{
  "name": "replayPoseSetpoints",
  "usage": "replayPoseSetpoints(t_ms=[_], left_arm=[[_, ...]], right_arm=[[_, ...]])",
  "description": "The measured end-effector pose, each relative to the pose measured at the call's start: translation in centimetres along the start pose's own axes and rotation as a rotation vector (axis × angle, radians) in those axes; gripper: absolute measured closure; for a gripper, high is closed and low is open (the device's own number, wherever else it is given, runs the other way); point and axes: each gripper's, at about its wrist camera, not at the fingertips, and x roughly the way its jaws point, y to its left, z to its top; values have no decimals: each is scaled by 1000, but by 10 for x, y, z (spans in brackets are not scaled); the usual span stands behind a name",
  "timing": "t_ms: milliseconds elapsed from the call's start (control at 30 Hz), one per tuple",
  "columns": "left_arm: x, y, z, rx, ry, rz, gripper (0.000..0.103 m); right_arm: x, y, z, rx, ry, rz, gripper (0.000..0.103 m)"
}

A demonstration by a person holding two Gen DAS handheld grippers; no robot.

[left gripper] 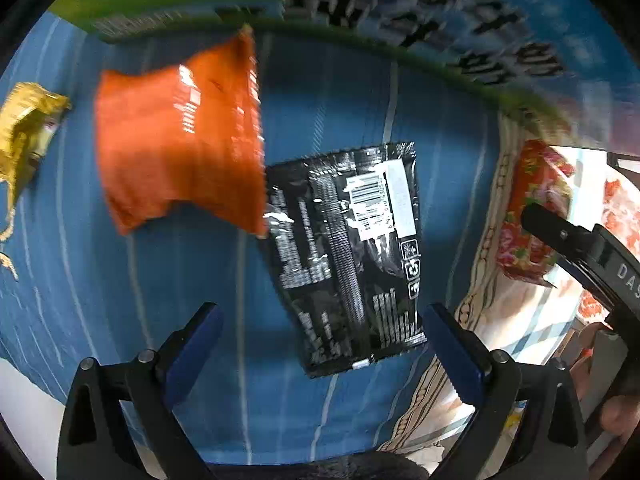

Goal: Organize snacks
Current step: 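Grasp the black pack with the left gripper while the right grasps the red candy pack, then carry both packs into the box and release them beside the others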

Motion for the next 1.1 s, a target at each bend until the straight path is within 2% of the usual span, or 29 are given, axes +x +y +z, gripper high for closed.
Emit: replayPoseSetpoints(t_ms=[167,200,300,400,467,767,833,867,933,1100], left_arm=[[22,-11,2,-1,32,31,1],[24,-13,1,5,25,47,2],[26,-24,-5,47,-5,99,15],[24,-32,-16,104,-35,165,38],[23,-32,-26,131,-40,173,46],[41,-8,-102,204,51,209,45],[49,-3,-105,182,69,195,45],[51,0,-104,161,69,181,41],[50,7,-98,110,48,146,40],[49,2,-94,94,-2,181,40]], right_arm=[[3,-4,-7,-11,-11,-4,43],[3,-4,-10,-16,0,-21,45],[5,-8,-25,-30,48,-39,48],[10,-15,-45,-50,88,-45,50],[12,-18,-59,-59,107,-41,50],[26,-28,-128,-77,207,3,50],[30,-28,-134,-71,216,0,49],[32,-30,-135,-56,219,2,49],[35,-32,-132,-39,217,-5,48],[39,-27,-135,-50,185,-59,44]])
